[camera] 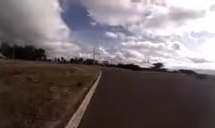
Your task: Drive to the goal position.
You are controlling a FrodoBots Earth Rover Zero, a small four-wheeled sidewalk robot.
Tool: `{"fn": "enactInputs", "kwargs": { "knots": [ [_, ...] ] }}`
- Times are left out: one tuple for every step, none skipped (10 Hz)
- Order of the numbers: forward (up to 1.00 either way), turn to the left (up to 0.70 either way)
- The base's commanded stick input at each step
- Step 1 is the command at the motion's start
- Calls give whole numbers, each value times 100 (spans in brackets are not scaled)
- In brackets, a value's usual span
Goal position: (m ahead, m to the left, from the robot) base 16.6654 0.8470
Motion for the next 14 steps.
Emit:
{"fn": "enactInputs", "kwargs": {
  "knots": [
    [75,0],
    [74,0],
    [74,0],
    [73,0],
    [73,0],
    [74,0],
    [73,0],
    [74,0],
    [74,0],
    [74,0],
    [74,0],
    [74,0],
    [74,0],
    [74,-1]
  ]
}}
